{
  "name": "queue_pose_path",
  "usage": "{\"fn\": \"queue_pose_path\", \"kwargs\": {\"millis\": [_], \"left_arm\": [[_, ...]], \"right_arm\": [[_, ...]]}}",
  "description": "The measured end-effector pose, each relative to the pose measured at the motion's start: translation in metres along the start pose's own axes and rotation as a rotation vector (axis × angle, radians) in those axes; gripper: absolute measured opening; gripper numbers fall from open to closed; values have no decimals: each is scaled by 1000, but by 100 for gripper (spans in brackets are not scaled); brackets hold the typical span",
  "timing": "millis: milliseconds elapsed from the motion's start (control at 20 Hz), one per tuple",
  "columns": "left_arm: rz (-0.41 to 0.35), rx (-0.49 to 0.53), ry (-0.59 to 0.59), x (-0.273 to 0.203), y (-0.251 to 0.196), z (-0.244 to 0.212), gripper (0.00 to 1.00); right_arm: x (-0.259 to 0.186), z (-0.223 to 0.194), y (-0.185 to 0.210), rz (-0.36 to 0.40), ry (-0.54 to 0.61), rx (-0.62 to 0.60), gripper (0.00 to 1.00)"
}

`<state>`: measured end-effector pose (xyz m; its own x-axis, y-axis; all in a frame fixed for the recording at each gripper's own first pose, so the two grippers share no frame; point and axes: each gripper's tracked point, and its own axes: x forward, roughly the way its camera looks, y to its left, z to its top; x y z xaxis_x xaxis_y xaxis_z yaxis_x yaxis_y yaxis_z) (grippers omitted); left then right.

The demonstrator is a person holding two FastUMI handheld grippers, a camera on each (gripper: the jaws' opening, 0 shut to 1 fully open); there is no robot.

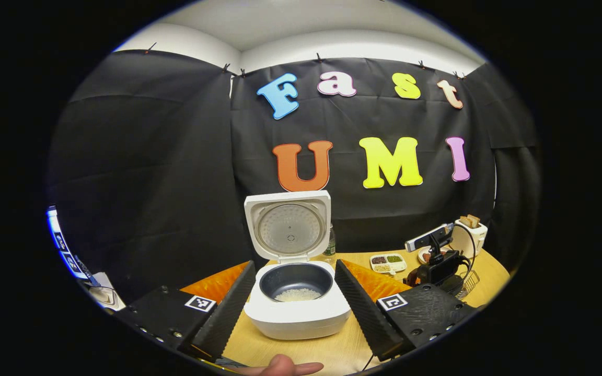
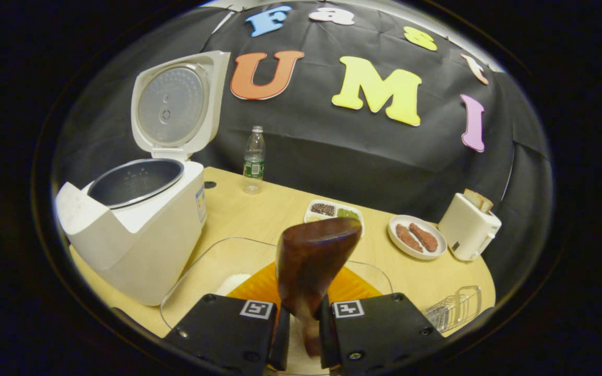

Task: Close the left gripper, press the button to open the rice cooker; take a wooden spoon from the chopstick holder with the right hand, scoop a spoonful of rice and pour it into the rice cooker, then put the wooden spoon back into the chopstick holder.

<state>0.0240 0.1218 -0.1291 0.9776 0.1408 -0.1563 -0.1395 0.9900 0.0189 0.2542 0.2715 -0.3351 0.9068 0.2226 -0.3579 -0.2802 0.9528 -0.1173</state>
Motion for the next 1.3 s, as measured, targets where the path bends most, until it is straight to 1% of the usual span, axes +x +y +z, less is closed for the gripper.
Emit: {"fn": "queue_pose_path", "kwargs": {"millis": [150, 200, 400, 600, 700, 800, 850, 950, 1100, 1300], "left_arm": [[6, -5, 7, 0, 4, -1, 97], [7, -7, 9, 0, 4, -1, 97], [10, -5, 8, -1, 7, -1, 97], [13, 0, 3, 0, 8, 2, 97], [11, -6, 8, 0, 8, 1, 97], [11, -12, 8, 0, 8, 3, 97], [13, -11, 6, 0, 8, 3, 97], [12, -8, 6, 1, 8, 4, 97], [11, -7, 2, 2, 7, 7, 97], [12, -5, -3, 3, 7, 9, 97]], "right_arm": [[0, 0, 0, 14, 5, 84, 29], [1, -1, 5, 31, 7, 118, 29], [1, -5, 16, 82, 8, 297, 29], [4, -3, 8, 115, 7, 507, 29], [5, -5, 1, 117, 17, 608, 29], [6, -8, -6, 117, 26, 681, 29], [7, -9, -9, 109, 31, 702, 29], [6, -11, -13, 119, 35, 742, 29], [5, -15, -22, 125, 40, 857, 29], [3, -15, -22, 144, 46, 915, 29]]}}
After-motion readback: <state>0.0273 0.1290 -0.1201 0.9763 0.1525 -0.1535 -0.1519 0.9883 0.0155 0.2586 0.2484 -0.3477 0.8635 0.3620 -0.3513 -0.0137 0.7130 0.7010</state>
